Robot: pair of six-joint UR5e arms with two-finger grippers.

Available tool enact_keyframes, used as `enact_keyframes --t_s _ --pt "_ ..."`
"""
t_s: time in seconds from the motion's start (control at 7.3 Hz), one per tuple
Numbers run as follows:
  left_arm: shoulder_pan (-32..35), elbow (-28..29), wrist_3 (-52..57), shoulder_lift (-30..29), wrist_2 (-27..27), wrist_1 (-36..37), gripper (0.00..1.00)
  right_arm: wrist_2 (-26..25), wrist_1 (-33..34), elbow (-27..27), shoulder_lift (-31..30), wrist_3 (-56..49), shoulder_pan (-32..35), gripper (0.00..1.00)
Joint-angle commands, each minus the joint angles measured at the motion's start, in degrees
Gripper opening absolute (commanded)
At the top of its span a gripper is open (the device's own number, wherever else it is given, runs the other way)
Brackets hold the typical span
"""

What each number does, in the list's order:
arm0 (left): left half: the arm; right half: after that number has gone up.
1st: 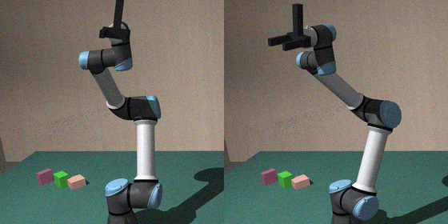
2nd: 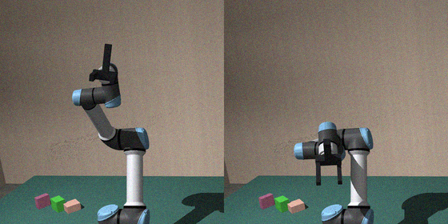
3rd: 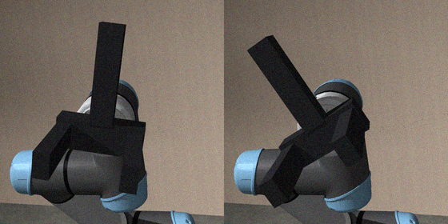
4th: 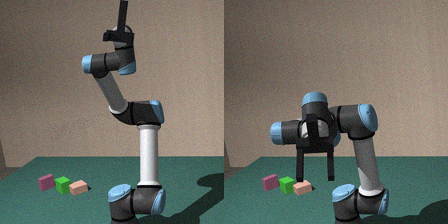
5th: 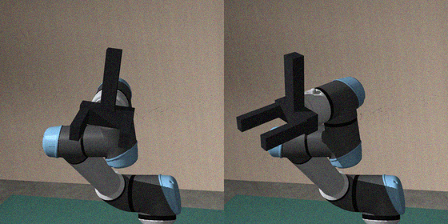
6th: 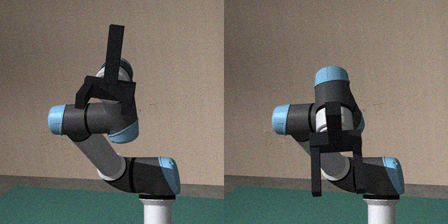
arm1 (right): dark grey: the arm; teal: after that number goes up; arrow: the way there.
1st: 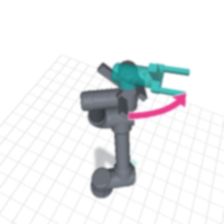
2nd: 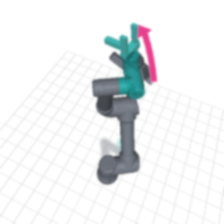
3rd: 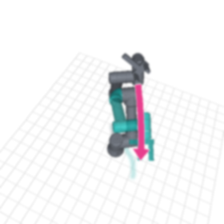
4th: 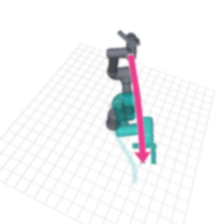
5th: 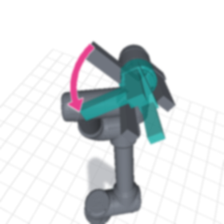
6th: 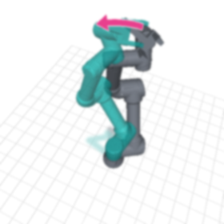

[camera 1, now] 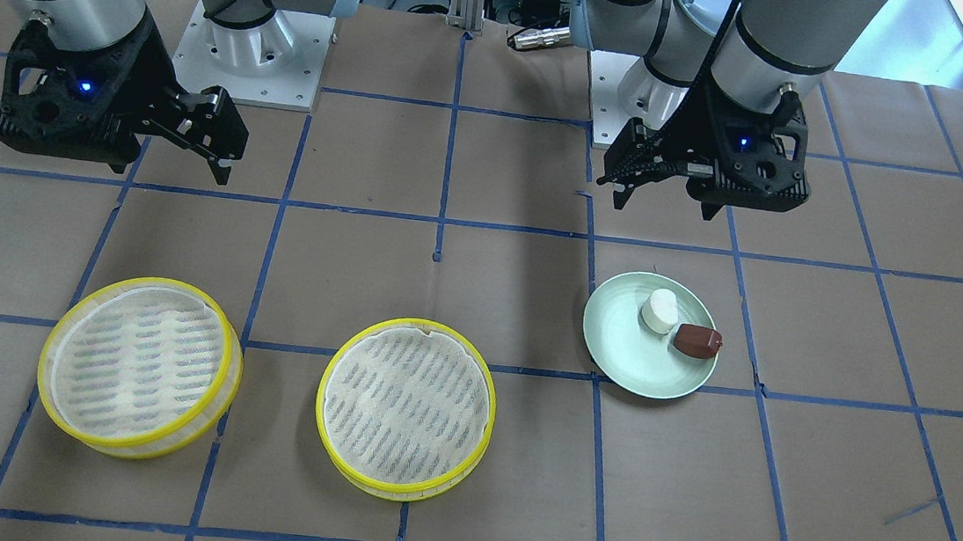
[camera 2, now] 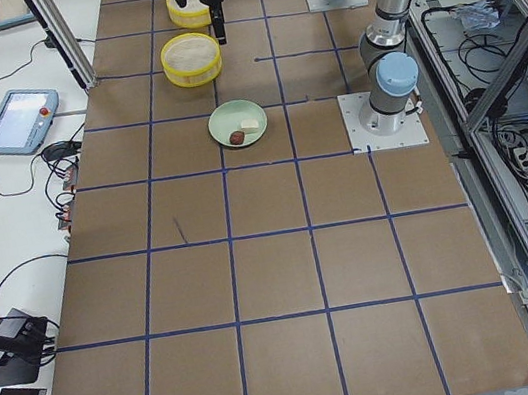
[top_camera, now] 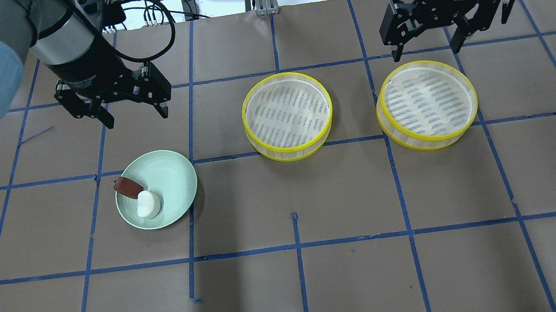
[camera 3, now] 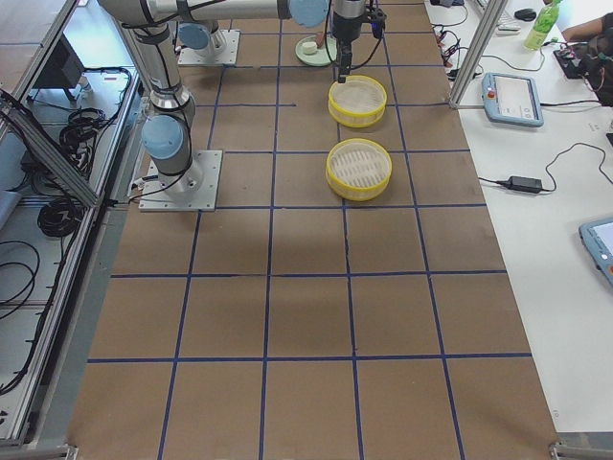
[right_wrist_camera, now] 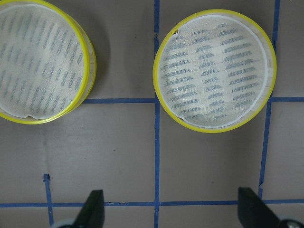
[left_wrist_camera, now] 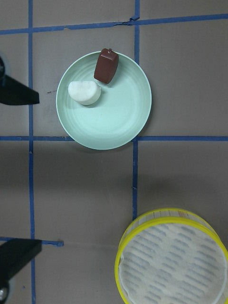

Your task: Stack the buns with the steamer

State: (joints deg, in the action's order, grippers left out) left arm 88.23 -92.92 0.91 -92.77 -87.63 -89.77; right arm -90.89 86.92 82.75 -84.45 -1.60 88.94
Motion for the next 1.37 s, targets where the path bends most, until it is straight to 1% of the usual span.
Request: enact_keyframes --t_s 0.0,0.14,0.27,0.41,0.55,0.68,0.82,0.96,1.1,1.23 --pt "-5.5 -4.1 2.6 -4.6 -1.1 5.3 1.0 -0.2 0.3 0.1 0.9 -4.6 -5.1 1.0" --pt "-7.4 -5.0 3.9 -6.7 -1.1 5.5 1.0 -0.5 1.1 0.6 2.1 -8.6 -7.9 1.0" --pt "-7.7 -5.2 4.0 -8.1 -1.1 5.5 1.0 -0.7 2.6 1.4 3.7 -12.9 -10.8 1.0" --pt "-7.7 -6.4 4.1 -8.5 -1.3 5.4 1.0 -0.6 4.6 2.3 5.0 -13.9 -13.0 1.0" --pt "-7.7 -10.4 4.4 -9.3 -4.4 6.6 0.97 -0.6 9.4 4.8 7.5 -15.5 -13.4 1.0" --pt "-7.7 -14.6 4.5 -10.9 -5.3 14.1 0.97 -0.6 15.9 8.4 9.3 -15.8 -13.8 1.0" --pt "-7.7 -16.8 4.8 -13.1 -5.7 18.8 0.97 -0.7 20.1 11.2 9.7 -15.8 -13.9 1.0" --pt "-7.7 -18.8 4.9 -14.3 -5.8 20.4 0.95 -1.0 21.4 12.4 10.1 -15.6 -14.7 1.0" --pt "-7.7 -19.0 5.0 -14.4 -5.8 21.4 0.93 -0.6 23.5 12.6 12.4 -15.6 -16.6 1.0" --pt "-7.7 -19.5 4.8 -15.1 -5.3 22.6 0.72 -0.2 26.1 12.6 15.0 -15.5 -18.0 1.0"
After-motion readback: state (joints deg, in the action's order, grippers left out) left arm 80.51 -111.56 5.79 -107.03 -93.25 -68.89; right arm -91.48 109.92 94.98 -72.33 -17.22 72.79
